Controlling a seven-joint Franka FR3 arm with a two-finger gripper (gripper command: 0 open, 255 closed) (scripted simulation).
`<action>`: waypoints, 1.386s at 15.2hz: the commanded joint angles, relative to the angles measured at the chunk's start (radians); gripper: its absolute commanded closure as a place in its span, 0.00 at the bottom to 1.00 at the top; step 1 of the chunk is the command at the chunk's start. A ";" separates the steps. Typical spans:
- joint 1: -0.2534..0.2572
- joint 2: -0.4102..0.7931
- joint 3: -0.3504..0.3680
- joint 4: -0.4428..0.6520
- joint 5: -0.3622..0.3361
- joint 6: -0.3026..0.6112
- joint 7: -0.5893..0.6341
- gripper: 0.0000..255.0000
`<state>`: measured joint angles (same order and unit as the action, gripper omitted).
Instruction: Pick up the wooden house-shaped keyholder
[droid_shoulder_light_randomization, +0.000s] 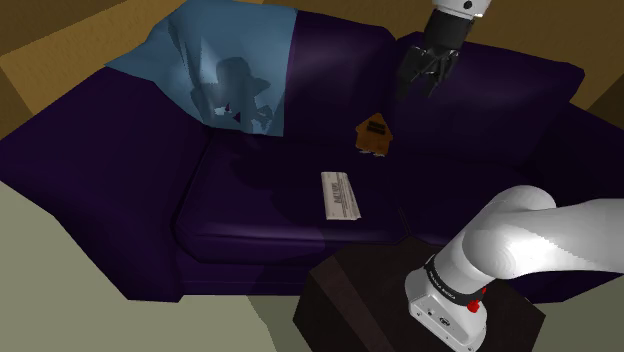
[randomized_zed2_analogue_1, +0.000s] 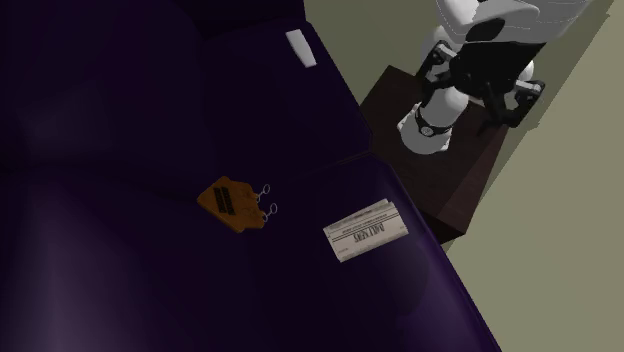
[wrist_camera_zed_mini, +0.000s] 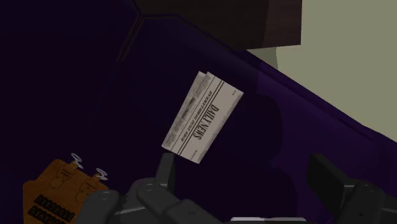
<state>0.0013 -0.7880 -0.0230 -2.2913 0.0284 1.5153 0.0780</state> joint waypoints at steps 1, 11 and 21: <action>0.000 0.000 0.000 0.000 0.000 0.000 0.000 0.00; -0.049 0.133 -0.152 -0.146 -0.082 0.268 -0.156 0.00; -0.076 0.404 -0.311 -0.163 -0.103 0.546 -0.324 0.00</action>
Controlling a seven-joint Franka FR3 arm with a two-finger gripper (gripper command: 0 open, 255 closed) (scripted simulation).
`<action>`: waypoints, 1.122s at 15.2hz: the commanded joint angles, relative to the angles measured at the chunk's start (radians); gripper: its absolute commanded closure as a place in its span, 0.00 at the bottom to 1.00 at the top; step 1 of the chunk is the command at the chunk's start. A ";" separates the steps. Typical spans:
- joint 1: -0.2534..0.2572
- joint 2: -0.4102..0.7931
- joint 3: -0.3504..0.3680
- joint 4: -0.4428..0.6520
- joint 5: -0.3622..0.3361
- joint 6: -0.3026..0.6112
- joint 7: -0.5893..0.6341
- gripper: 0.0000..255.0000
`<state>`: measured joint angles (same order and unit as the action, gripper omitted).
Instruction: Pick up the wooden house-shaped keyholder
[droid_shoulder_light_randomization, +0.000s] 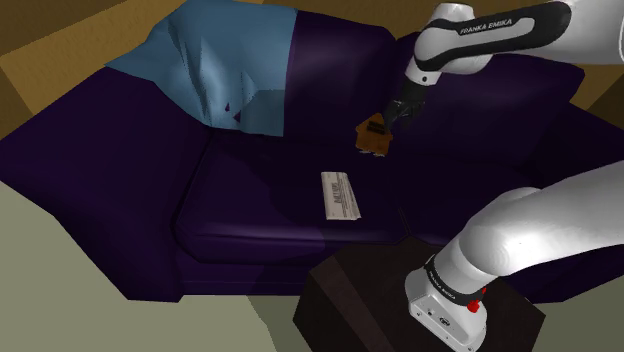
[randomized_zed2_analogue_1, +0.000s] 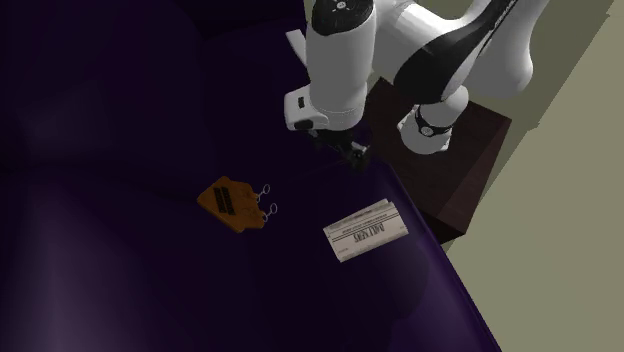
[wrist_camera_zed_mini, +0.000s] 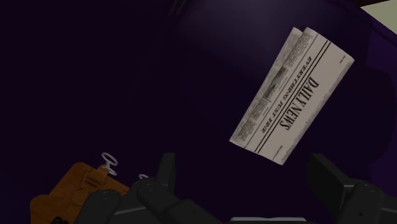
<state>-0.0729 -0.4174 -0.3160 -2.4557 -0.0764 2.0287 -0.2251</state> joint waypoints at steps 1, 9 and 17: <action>-0.003 0.067 -0.033 0.007 0.007 0.059 -0.040 0.00; -0.006 0.373 -0.138 0.101 0.124 0.239 -0.232 0.00; -0.084 0.710 -0.139 0.283 0.337 0.331 -0.455 0.00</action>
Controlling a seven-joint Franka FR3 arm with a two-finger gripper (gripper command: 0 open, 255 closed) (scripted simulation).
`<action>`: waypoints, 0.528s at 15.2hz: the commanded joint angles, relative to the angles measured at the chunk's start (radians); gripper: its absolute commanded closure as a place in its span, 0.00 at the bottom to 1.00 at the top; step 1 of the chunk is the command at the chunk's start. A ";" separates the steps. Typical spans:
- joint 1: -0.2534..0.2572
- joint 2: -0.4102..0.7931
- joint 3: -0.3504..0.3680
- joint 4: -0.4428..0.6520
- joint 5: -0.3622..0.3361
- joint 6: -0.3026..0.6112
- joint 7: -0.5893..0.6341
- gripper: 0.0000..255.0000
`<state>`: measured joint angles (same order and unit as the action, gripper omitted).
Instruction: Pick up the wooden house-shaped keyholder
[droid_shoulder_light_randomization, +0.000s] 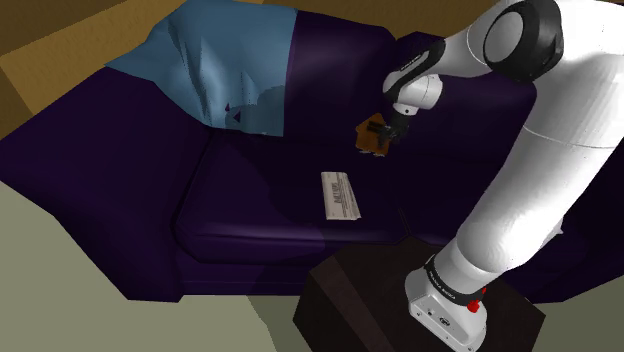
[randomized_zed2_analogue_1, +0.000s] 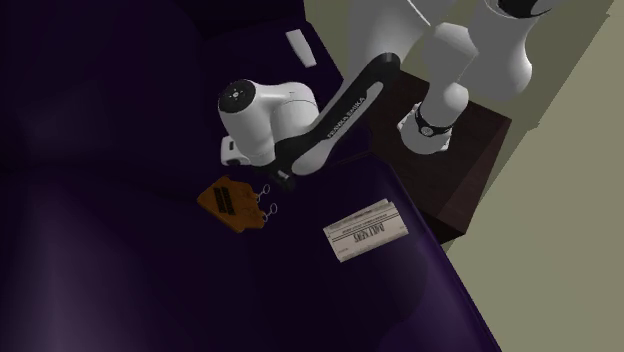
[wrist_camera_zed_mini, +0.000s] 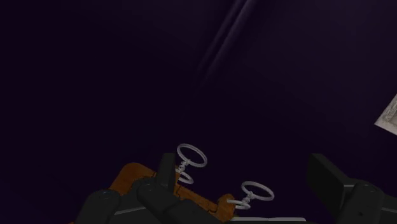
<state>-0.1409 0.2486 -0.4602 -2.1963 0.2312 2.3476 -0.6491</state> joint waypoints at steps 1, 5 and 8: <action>-0.032 0.085 0.013 0.052 0.052 0.017 -0.054 0.00; -0.068 0.170 0.037 0.100 0.099 0.043 -0.096 0.00; -0.078 0.203 0.051 0.101 0.122 0.071 -0.112 0.00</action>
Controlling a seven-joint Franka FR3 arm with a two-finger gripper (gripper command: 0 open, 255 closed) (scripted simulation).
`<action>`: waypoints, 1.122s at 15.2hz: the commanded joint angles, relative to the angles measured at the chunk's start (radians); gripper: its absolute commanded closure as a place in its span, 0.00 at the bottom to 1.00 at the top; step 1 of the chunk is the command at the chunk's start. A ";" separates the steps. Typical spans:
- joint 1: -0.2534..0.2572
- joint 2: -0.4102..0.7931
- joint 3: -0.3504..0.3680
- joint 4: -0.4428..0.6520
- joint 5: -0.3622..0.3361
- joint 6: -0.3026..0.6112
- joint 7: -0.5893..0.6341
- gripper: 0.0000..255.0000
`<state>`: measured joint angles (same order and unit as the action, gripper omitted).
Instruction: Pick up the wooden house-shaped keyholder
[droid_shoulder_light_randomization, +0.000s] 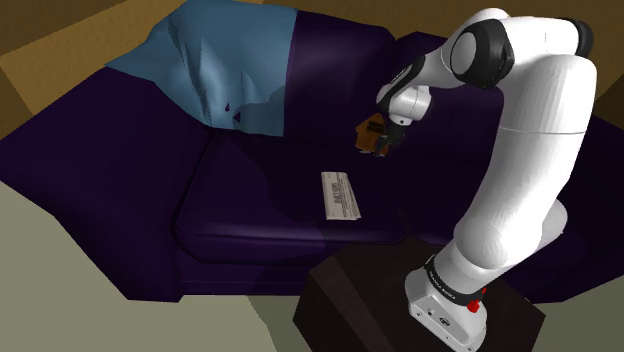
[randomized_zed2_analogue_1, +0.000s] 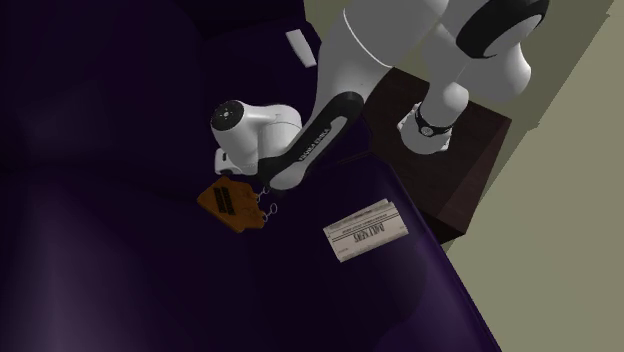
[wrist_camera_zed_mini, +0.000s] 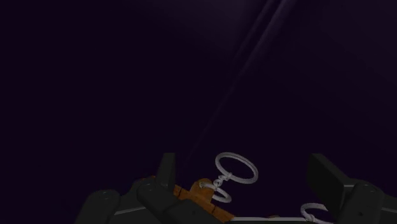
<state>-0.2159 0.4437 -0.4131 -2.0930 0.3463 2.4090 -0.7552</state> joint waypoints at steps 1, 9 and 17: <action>-0.007 0.019 0.009 -0.001 0.014 0.019 -0.011 0.00; -0.012 0.034 0.015 0.001 0.023 0.031 -0.018 1.00; -0.001 0.004 0.002 -0.002 0.003 0.006 -0.003 1.00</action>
<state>-0.2223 0.4569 -0.4080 -2.0966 0.3558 2.4218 -0.7654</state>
